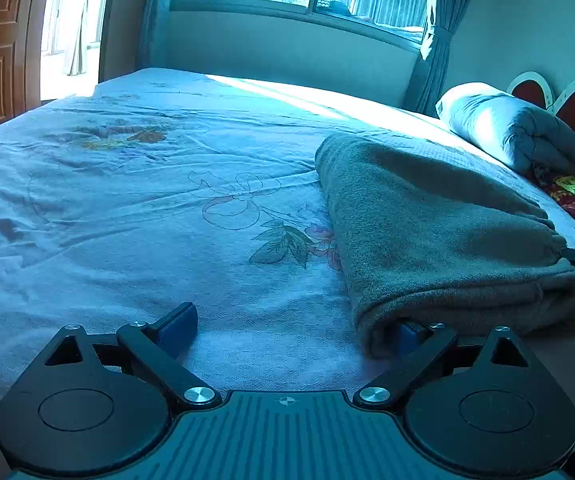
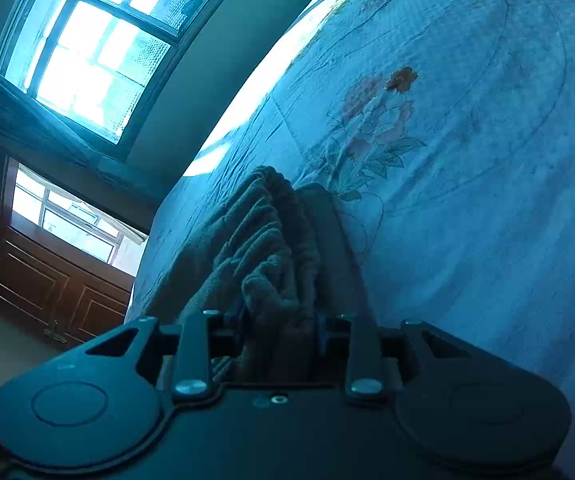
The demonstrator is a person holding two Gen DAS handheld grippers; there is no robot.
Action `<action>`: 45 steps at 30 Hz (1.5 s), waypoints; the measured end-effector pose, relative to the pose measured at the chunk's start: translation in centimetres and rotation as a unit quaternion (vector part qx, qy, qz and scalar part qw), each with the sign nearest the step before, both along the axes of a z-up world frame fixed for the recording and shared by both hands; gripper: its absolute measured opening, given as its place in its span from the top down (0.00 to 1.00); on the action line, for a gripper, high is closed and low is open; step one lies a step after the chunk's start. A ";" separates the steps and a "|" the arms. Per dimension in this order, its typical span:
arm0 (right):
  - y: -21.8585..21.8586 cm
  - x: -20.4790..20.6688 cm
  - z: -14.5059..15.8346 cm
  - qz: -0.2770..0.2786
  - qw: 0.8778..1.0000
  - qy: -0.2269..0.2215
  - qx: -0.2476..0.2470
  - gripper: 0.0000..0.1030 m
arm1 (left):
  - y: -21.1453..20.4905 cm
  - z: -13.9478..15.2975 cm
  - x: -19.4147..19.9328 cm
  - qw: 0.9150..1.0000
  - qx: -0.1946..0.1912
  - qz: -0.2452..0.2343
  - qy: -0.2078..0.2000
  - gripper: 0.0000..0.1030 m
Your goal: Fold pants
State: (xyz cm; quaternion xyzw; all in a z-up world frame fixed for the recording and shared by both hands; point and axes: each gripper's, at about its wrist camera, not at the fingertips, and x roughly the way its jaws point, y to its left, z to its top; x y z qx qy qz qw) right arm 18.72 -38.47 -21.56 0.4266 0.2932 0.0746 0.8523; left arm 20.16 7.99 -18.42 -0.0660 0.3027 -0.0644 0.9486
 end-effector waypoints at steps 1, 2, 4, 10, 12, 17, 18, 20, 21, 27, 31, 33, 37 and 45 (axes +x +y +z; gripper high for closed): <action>0.1 0.3 0.4 0.006 1.000 -0.001 0.001 0.74 | 0.0 0.1 0.0 1.000 -0.004 0.003 0.000 0.07; 0.1 0.8 0.6 0.012 1.000 -0.003 0.003 0.71 | 0.1 0.3 -0.1 1.000 -0.012 0.007 -0.007 0.07; 0.3 1.6 1.0 0.023 1.000 0.004 -0.007 0.61 | -0.2 0.9 -0.8 0.999 -0.016 0.005 -0.032 0.07; 1.1 0.5 2.9 0.032 0.997 -0.044 -0.063 0.79 | 0.4 0.3 -0.5 0.999 -0.020 0.026 -0.014 0.02; 1.3 0.0 3.7 0.039 0.993 -0.072 -0.089 0.80 | 0.5 0.1 -0.6 0.999 -0.012 0.026 -0.016 0.02; -1.1 0.6 0.6 0.029 0.998 -0.017 -0.045 0.73 | 0.2 -0.1 0.0 1.000 0.006 0.003 0.009 0.00; -1.5 -0.2 1.4 0.021 0.998 -0.032 -0.052 0.70 | 0.4 0.2 -0.4 1.000 0.006 -0.004 0.008 0.00; -2.3 -1.4 3.0 0.003 0.995 -0.061 -0.077 0.63 | 1.1 1.0 -1.6 1.000 0.004 -0.013 -0.002 0.00; -2.6 -2.0 3.9 -0.006 0.993 -0.081 -0.089 0.62 | 1.4 1.5 -2.3 1.000 0.004 -0.013 -0.011 0.00; 0.8 0.5 8.7 0.035 0.973 -0.125 -0.190 0.53 | 1.7 6.0 0.8 0.997 -0.028 0.002 -0.074 0.00; 6.4 6.0 10.9 0.098 0.942 -0.102 -0.305 0.51 | -0.4 7.7 8.6 0.998 -0.009 -0.001 -0.063 0.00; 8.1 8.7 11.1 0.123 0.935 -0.096 -0.318 0.54 | -1.6 7.6 12.4 0.999 -0.022 -0.014 -0.037 0.00; 10.2 13.8 8.6 0.170 0.920 -0.003 -0.353 0.65 | -3.8 4.6 17.3 0.999 -0.016 -0.016 0.030 0.00; 9.7 11.5 7.4 0.179 0.912 -0.034 -0.367 0.66 | -3.9 2.2 17.9 0.996 0.004 -0.031 0.078 0.00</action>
